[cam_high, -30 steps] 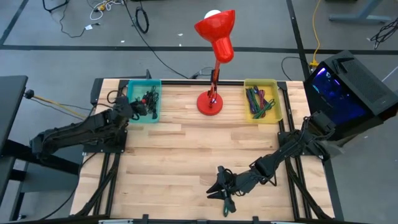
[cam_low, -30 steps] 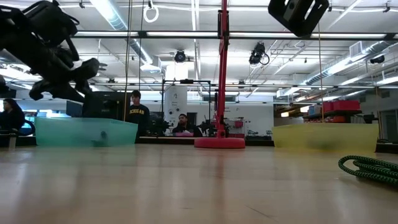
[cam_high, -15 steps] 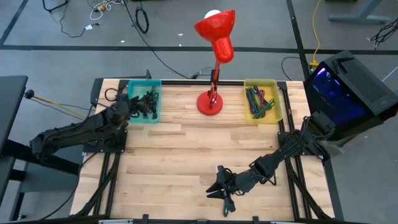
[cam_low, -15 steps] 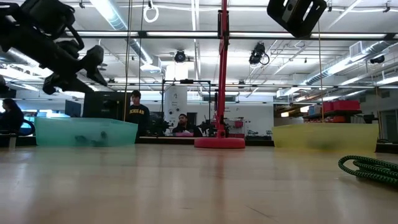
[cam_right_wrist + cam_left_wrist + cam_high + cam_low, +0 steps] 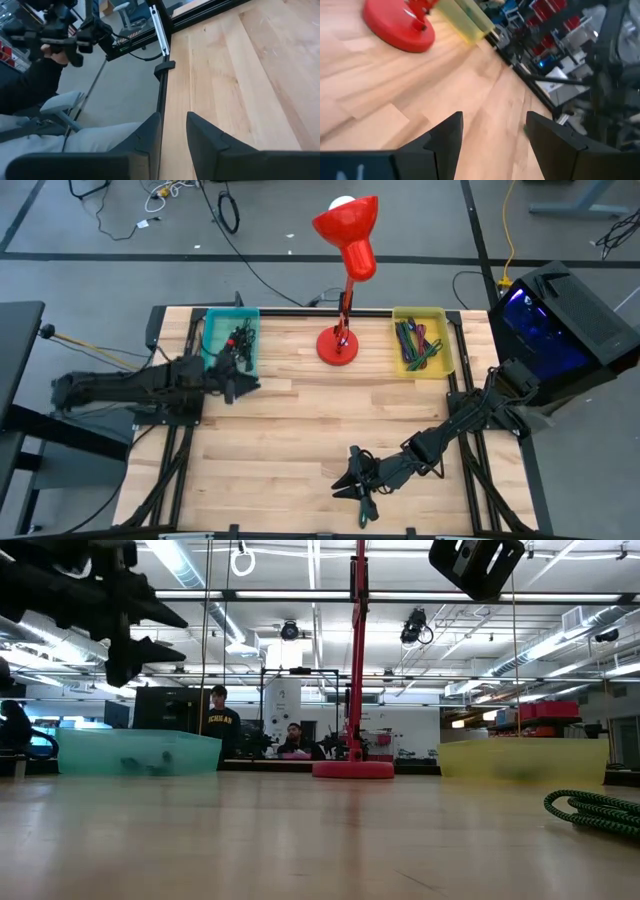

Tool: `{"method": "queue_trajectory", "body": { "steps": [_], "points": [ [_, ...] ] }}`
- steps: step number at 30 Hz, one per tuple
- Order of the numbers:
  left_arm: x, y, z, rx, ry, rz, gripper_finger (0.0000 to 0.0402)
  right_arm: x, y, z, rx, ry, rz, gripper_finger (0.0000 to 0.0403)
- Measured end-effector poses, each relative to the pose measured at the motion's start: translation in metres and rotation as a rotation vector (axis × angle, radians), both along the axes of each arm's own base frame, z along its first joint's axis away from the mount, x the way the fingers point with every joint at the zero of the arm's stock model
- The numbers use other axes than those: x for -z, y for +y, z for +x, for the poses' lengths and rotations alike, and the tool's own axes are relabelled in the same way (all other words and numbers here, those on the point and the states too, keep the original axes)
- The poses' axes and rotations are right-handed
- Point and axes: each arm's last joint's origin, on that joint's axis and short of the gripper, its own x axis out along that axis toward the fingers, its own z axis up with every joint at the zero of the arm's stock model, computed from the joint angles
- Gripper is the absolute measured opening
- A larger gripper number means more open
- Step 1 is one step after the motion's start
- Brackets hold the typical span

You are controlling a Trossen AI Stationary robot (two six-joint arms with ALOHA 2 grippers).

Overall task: Pick & Place USB Port
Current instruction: Put the green black USB cable into the yellow bin

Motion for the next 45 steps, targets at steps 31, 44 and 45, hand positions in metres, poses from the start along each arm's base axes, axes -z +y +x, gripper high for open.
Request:
{"method": "queue_trajectory", "body": {
  "steps": [31, 44, 45],
  "points": [
    [0.006, -0.151, 0.089, 0.104, -0.046, 0.336, 0.0222, 0.041, 0.004, -0.041, 0.255, 0.666, 0.214, 0.0049],
    [-0.011, -0.167, 0.102, 0.133, -0.047, 0.380, 0.0222, 0.047, 0.009, -0.055, 0.365, 0.730, 0.206, 0.0107],
    [-0.011, -0.168, 0.101, 0.138, -0.048, 0.378, 0.0222, 0.050, 0.010, -0.055, 0.375, 0.729, 0.209, 0.0113]
  ]
}}
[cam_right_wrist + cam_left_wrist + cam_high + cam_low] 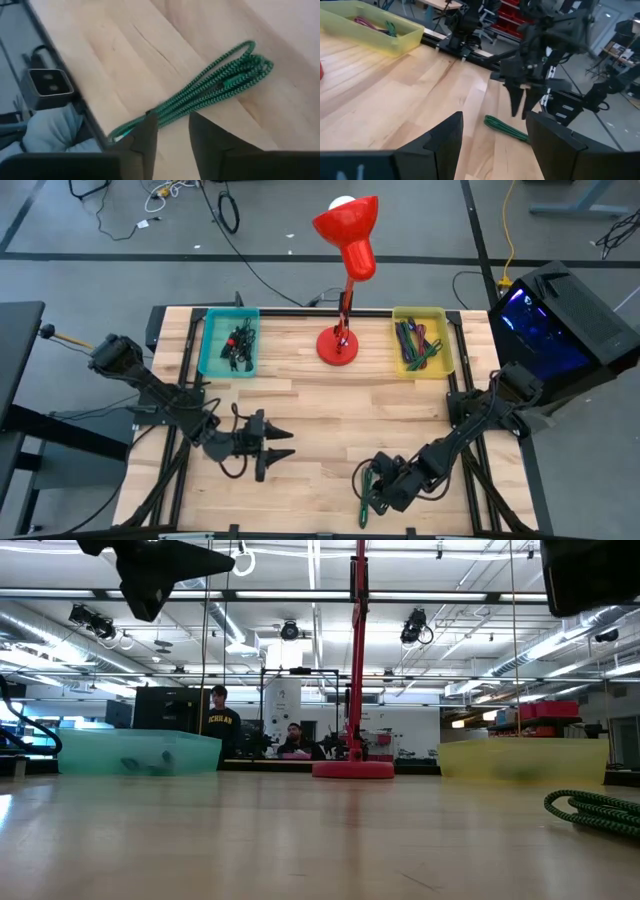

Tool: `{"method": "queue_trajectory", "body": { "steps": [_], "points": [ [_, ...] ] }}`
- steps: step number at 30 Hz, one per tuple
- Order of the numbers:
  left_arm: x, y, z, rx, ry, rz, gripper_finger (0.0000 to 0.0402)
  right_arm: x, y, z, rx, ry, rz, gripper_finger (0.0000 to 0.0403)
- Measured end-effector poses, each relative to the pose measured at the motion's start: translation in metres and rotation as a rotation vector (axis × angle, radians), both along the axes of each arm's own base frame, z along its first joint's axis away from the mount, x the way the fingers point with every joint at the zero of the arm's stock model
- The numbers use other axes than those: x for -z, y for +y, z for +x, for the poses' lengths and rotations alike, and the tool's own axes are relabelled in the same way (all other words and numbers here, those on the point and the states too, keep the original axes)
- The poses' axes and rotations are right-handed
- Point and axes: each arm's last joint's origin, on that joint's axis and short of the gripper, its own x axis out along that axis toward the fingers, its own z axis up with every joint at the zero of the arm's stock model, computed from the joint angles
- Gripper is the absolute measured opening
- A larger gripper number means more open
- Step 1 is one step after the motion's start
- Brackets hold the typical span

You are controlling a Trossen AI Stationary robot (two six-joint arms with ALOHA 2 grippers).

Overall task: Pick & Place USB Port
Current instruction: Put the green black USB cable into the yellow bin

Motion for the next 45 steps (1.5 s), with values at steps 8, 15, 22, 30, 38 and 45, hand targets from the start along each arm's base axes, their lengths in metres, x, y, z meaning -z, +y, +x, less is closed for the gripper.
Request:
{"method": "queue_trajectory", "body": {
  "steps": [8, 15, 22, 30, 38, 45],
  "points": [
    [0.000, -0.003, -0.002, 0.012, -0.001, -0.001, 0.0222, 0.033, 0.008, 0.010, -0.010, 0.046, 0.021, 0.0171],
    [0.000, -0.003, -0.002, 0.012, 0.001, 0.000, 0.0222, 0.036, 0.007, 0.014, 0.001, 0.037, 0.025, 0.0201],
    [0.000, -0.003, -0.002, 0.012, 0.001, 0.001, 0.0222, 0.038, 0.004, 0.017, 0.041, 0.019, 0.009, 0.0192],
    [0.001, -0.003, -0.002, 0.012, 0.008, 0.006, 0.0222, 0.053, 0.003, 0.019, 0.076, 0.040, -0.040, 0.0106],
    [0.001, -0.002, -0.002, 0.012, 0.013, 0.010, 0.0222, 0.053, 0.001, 0.022, 0.046, 0.008, -0.064, 0.0006],
    [0.002, -0.002, -0.002, 0.011, 0.018, 0.013, 0.0222, 0.011, -0.020, 0.024, 0.021, -0.094, -0.143, 0.0001]
  ]
}}
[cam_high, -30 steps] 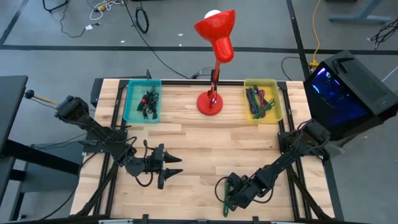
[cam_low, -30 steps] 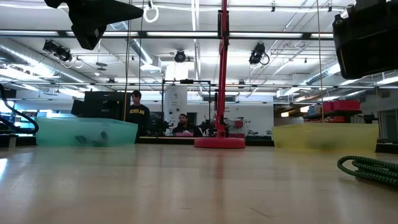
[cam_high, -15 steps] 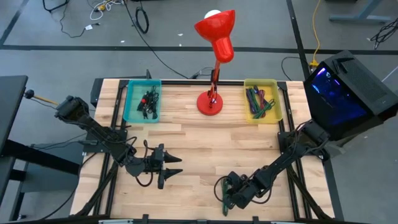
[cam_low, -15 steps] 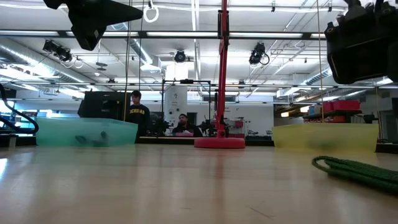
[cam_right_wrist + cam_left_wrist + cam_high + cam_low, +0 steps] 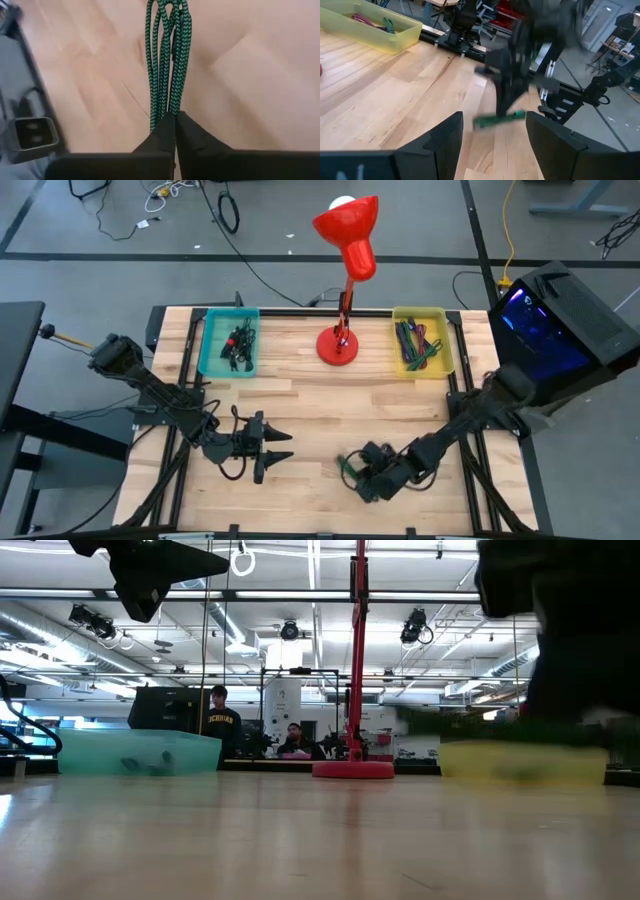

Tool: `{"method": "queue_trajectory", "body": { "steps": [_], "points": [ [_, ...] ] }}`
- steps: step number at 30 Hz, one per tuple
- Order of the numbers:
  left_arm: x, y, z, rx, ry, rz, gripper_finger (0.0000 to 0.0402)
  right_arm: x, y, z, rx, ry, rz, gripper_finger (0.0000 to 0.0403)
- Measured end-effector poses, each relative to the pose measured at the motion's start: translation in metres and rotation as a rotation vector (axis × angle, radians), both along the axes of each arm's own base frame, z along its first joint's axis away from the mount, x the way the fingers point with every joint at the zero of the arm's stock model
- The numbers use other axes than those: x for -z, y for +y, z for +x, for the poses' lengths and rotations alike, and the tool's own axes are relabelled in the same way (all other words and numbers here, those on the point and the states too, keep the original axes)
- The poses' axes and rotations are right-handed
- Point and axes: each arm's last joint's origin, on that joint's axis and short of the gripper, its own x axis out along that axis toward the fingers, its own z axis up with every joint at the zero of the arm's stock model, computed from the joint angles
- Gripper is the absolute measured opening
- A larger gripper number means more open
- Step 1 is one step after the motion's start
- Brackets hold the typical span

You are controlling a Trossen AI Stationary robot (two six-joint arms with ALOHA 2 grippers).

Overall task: Pick & Place USB Port
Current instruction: Put the green black USB cable into the yellow bin

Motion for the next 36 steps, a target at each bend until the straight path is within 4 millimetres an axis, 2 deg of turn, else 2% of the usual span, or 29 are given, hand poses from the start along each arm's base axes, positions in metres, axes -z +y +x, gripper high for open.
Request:
{"method": "queue_trajectory", "body": {
  "steps": [8, 15, 19, 25, 36],
  "points": [
    [0.001, 0.000, 0.000, 0.000, 0.007, 0.005, 0.0222, -0.062, -0.042, -0.022, 0.121, -0.078, -0.187, 0.0001],
    [0.001, 0.000, 0.000, 0.000, 0.005, 0.002, 0.0222, -0.103, -0.096, -0.057, 0.327, -0.057, -0.374, 0.0000],
    [0.001, 0.000, 0.000, 0.000, 0.005, 0.002, 0.0222, -0.117, -0.134, -0.073, 0.449, 0.018, -0.427, 0.0000],
    [0.000, 0.001, 0.000, -0.009, 0.000, 0.008, 0.0222, -0.131, -0.185, -0.085, 0.555, 0.095, -0.483, 0.0000],
    [-0.003, 0.007, 0.005, -0.049, -0.024, 0.050, 0.0222, -0.136, -0.271, -0.096, 0.663, 0.286, -0.576, 0.0000]
  ]
}}
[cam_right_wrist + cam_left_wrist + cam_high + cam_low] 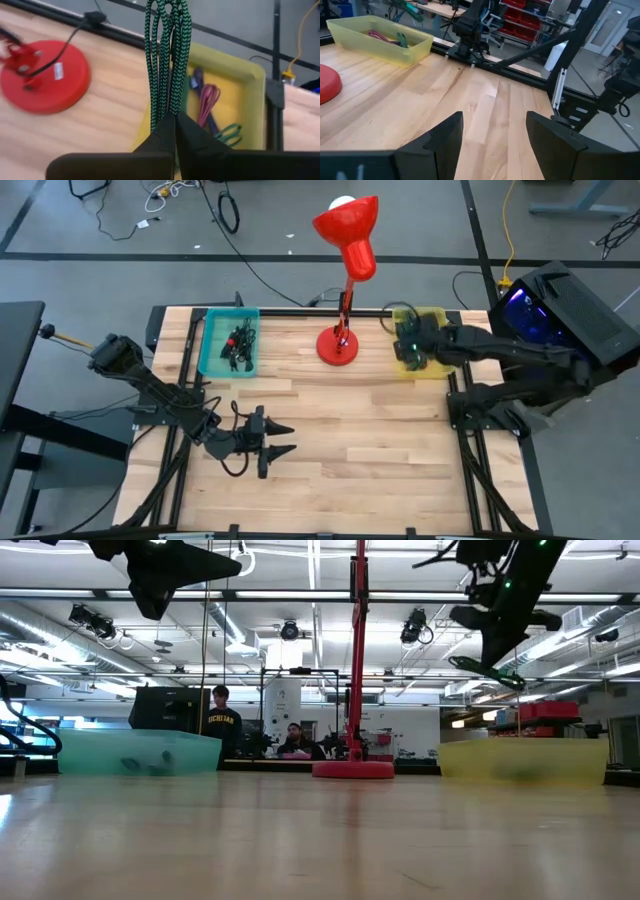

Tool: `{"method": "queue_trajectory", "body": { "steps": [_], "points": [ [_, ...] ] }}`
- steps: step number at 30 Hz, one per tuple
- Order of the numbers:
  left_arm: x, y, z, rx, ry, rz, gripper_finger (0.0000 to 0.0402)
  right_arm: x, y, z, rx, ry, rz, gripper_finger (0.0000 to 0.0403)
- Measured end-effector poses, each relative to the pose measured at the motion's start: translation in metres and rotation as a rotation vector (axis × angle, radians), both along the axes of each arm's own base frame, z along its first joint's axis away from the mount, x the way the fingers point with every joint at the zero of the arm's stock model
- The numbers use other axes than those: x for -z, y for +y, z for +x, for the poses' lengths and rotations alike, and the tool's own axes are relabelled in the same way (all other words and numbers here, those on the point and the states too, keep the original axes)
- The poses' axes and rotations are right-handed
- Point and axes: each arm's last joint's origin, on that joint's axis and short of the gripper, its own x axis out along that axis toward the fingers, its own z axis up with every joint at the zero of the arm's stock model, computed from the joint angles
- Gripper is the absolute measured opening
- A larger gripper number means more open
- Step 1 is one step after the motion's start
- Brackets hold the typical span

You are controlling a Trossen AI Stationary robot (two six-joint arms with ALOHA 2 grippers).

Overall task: Pick & Place USB Port
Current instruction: Put the green black USB cable into the yellow bin

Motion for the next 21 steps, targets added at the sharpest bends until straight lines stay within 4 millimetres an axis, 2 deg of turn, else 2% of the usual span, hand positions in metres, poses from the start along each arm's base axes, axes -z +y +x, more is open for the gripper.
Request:
{"method": "queue_trajectory", "body": {
  "steps": [4, 11, 17, 21],
  "points": [
    [0.000, 0.000, 0.000, -0.006, 0.000, 0.005, 0.0222, 0.004, -0.023, 0.001, -0.001, 0.021, -0.015, 0.0000],
    [0.000, 0.006, 0.004, -0.027, 0.005, 0.031, 0.0222, 0.038, -0.058, -0.003, 0.015, 0.072, 0.009, 0.0000],
    [0.001, 0.007, 0.004, -0.029, 0.009, 0.035, 0.0222, 0.058, -0.075, -0.014, 0.093, 0.101, 0.041, 0.0000],
    [0.001, 0.007, 0.004, -0.029, 0.010, 0.037, 0.0222, 0.063, -0.080, -0.019, 0.116, 0.117, 0.059, 0.0000]
  ]
}}
